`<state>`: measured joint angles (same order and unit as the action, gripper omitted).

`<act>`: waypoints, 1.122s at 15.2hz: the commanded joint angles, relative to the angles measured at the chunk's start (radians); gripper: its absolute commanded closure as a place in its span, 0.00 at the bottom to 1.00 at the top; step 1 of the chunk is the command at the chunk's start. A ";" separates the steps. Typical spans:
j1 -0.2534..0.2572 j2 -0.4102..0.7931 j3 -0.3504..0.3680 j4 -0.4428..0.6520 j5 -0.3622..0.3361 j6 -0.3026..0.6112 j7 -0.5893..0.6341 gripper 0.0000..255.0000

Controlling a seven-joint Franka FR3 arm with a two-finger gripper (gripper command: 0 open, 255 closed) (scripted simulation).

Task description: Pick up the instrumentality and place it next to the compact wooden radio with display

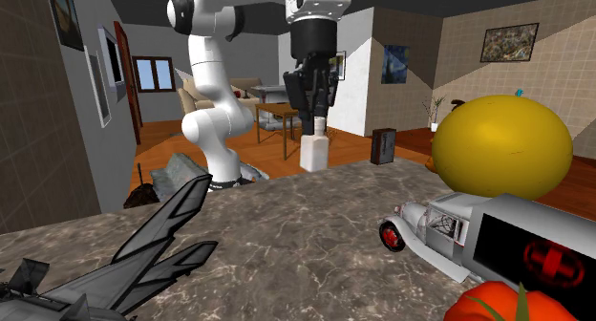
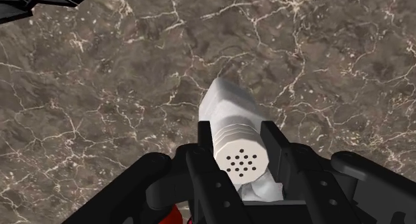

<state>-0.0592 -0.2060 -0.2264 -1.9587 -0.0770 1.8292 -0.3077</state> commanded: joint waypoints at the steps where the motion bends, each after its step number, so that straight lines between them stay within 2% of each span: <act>1: 0.001 0.002 0.001 0.028 0.001 -0.027 0.000 1.00; 8: 0.003 0.012 0.003 0.126 0.005 -0.115 -0.004 1.00; 17: 0.072 -0.163 0.145 -0.047 0.004 -0.128 0.209 1.00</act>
<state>0.0068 -0.3531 -0.0945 -1.9955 -0.0752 1.7083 -0.1188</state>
